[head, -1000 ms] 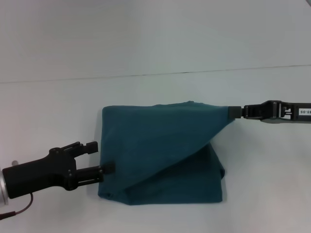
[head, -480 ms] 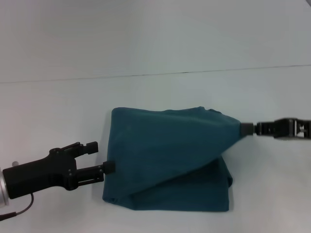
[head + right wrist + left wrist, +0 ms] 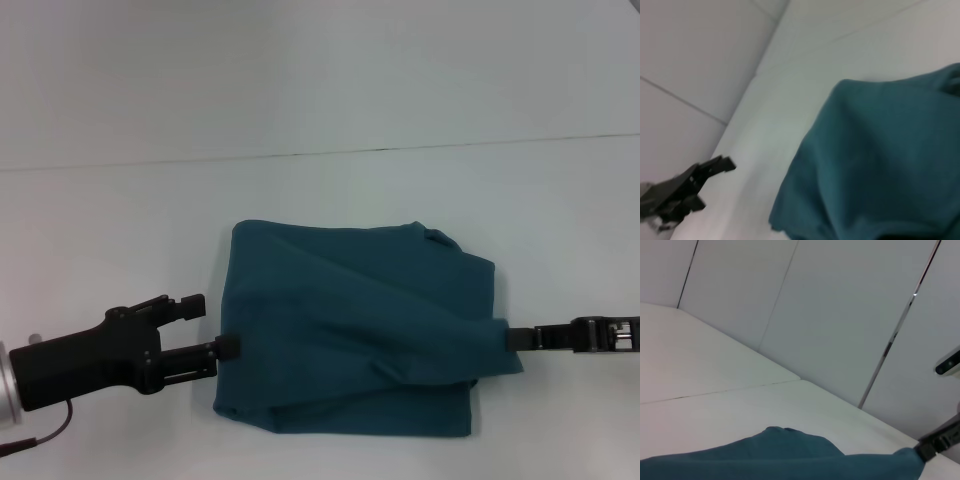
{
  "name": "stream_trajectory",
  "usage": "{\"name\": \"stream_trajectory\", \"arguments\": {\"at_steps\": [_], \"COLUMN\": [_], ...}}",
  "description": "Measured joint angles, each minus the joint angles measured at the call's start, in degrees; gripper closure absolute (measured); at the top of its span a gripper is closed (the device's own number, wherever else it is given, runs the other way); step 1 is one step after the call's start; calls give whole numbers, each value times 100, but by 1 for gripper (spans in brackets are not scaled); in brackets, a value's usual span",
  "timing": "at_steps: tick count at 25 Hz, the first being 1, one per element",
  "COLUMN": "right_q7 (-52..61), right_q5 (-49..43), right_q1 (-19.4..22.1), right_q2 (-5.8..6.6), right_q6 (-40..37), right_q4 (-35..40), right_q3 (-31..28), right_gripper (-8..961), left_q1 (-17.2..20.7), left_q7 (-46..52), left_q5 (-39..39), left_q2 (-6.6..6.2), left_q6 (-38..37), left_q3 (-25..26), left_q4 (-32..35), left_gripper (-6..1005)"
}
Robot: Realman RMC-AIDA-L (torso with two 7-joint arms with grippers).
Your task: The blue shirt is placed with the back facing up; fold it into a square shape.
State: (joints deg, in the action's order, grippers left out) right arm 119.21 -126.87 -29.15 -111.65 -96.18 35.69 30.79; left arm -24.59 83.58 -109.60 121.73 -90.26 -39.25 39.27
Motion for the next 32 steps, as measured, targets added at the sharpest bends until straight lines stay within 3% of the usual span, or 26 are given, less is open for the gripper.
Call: {"name": "stream_trajectory", "arguments": {"at_steps": [1,9,17,25,32], "right_q7": [1,133,686,840,847], "right_q5": [9,94,35,31,30], "right_q1": [16,51,-266,-572,-649], "right_q2": [32,166,91,73,-29], "right_q6": [25,343,1616,2235,2576], "right_q4": [1,8,-403,-928,-1124], "right_q3": [-56,-948,-610,-399,-350], "right_gripper": [899,556,260,259,268], "left_q1": [-5,-98,-229,-231,-195], "left_q7": [-1,-33,-36,-46,-122], "left_q5": [0,0,0,-6,-9], "left_q2": [0,-1,7,9,14], "left_q6": [3,136,323,465,540], "left_q3": [2,-20,-43,-54,-50], "left_q4": [0,2,-1,-7,-2], "left_gripper": [114,114,114,114,113]}}
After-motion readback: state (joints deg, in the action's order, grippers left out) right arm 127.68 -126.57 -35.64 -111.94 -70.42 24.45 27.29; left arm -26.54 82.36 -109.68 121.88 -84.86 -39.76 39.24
